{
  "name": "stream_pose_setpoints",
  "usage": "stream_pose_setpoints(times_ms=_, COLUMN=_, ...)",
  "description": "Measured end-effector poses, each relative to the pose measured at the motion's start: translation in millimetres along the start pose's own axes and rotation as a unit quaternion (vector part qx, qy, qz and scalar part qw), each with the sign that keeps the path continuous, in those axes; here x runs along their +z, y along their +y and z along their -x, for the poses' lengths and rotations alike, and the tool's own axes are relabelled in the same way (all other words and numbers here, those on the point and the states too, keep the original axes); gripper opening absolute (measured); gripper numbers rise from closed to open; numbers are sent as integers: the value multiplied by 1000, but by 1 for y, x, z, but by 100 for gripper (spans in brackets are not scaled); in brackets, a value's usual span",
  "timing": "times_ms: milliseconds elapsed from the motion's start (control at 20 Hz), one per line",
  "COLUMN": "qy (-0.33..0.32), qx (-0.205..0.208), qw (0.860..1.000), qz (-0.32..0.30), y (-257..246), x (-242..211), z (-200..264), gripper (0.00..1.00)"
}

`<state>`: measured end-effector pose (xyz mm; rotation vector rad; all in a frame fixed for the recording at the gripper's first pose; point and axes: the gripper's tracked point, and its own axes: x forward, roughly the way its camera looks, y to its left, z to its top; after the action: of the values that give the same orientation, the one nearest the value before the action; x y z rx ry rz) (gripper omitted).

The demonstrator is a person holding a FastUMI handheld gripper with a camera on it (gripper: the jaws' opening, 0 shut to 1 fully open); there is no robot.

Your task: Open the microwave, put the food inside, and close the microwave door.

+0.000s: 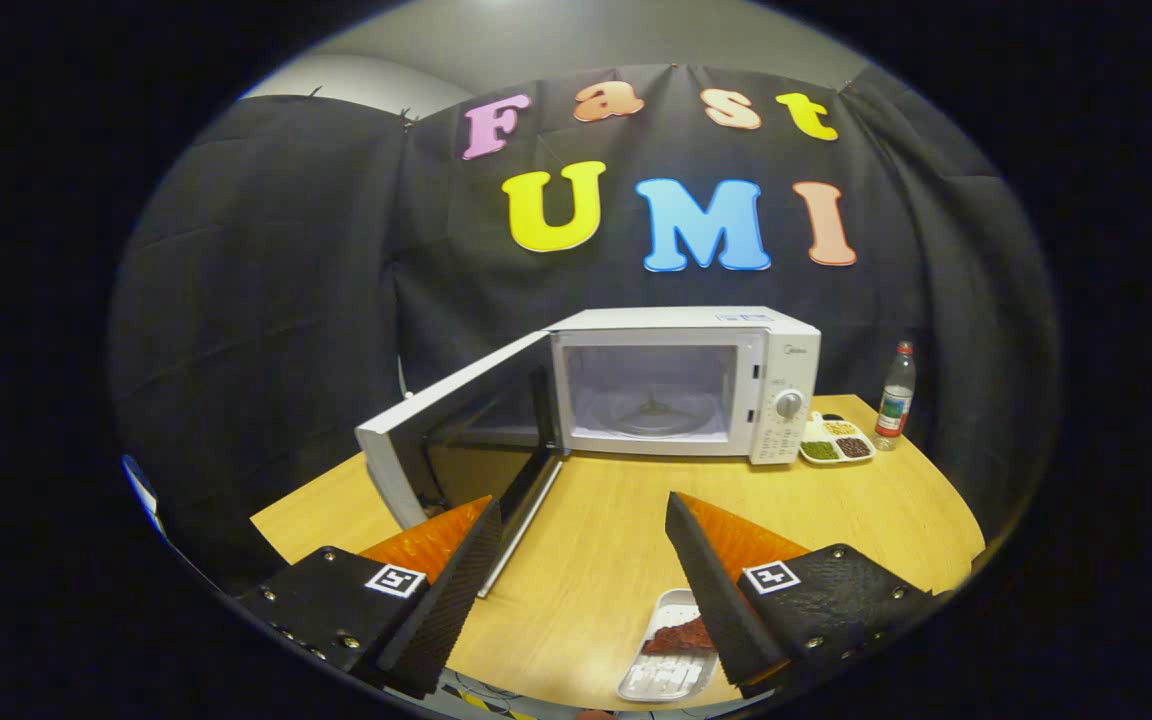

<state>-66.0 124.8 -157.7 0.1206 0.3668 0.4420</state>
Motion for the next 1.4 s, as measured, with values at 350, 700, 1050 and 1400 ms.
stream_pose_setpoints(times_ms=350, qy=66, qx=-79, qw=994, qz=-30, y=-91, x=-46, z=-11, gripper=100)
stream_pose_setpoints(times_ms=700, qy=140, qx=-105, qw=974, qz=-145, y=-128, x=-105, z=-20, gripper=100)
stream_pose_setpoints(times_ms=1050, qy=193, qx=-63, qw=947, qz=-250, y=-113, x=-143, z=-22, gripper=82)
stream_pose_setpoints(times_ms=1400, qy=180, qx=-43, qw=936, qz=-300, y=-97, x=-132, z=-24, gripper=33)
